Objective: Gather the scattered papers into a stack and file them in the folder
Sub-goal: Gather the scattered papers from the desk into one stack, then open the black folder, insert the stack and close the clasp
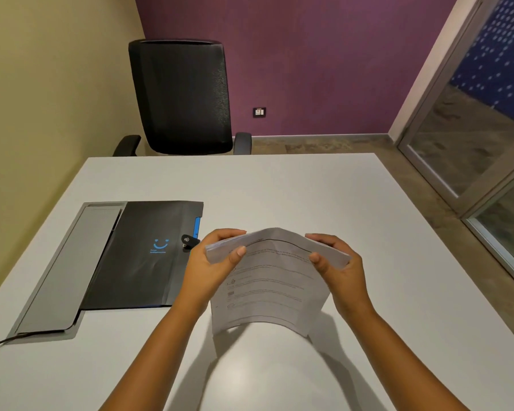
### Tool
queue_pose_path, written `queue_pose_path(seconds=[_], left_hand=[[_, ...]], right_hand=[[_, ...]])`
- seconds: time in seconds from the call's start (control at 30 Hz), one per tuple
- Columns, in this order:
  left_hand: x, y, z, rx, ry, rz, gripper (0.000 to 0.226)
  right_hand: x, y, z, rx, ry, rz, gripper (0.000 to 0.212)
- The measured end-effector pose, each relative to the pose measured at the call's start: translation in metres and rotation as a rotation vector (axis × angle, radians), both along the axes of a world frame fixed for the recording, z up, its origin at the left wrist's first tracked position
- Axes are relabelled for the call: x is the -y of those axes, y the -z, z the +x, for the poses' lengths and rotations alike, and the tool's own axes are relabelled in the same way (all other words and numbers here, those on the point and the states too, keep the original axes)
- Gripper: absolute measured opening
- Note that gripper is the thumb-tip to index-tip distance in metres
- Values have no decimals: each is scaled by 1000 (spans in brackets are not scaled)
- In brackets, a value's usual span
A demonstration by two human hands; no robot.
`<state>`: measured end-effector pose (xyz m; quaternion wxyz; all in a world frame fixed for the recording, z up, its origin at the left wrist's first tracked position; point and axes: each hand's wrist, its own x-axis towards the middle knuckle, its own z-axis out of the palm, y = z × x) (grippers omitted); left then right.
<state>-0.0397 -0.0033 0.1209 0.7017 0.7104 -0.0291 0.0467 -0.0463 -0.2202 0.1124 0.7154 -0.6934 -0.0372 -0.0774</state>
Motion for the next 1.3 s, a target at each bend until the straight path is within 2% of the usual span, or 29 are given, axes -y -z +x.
queue_pose_path(seconds=[0.07,0.2,0.3,0.37,0.47,0.53,0.63,0.67,0.77,0.9,1.0,1.1,1.2,1.3], left_hand=[[-2,0,-1,20,-25,-27,34],[-3,5,-2,50,-24,-44,61],[-4,8,-1,42,-2,-36,68],[-5,9,-2,15,28,-17,60],[-8,10,-3,-33,86,40,30],[-10,17,-4,-74,100,30,22],[-11,42,-9,-210,26,3,23],[-11,54,-12,-266,6,10,25],[-9,87,-23,-397,22,67,29],[-11,121,-37,-569,125,148,39],[-14,137,-41,-644,188,135,39],[-15,151,-42,-714,124,223,43],[-13,158,-38,-703,102,319,41],[-14,160,-30,-710,130,359,42]], right_hand=[[-2,-4,1,8,1,27,51],[-3,-5,-2,15,11,-4,53],[-5,-1,-3,-16,12,-4,52],[-5,2,-3,-41,5,0,52],[-3,14,-5,-109,7,6,56],[-1,25,-7,-188,33,17,54],[-3,46,-10,-291,60,45,25],[-4,53,-11,-318,70,51,23],[-6,72,-14,-404,85,35,29],[-4,104,-14,-526,69,-41,19],[1,132,-14,-615,19,-222,28],[5,152,-13,-677,-56,-421,39],[6,159,-12,-650,-74,-489,39],[8,159,-10,-608,-67,-472,40]])
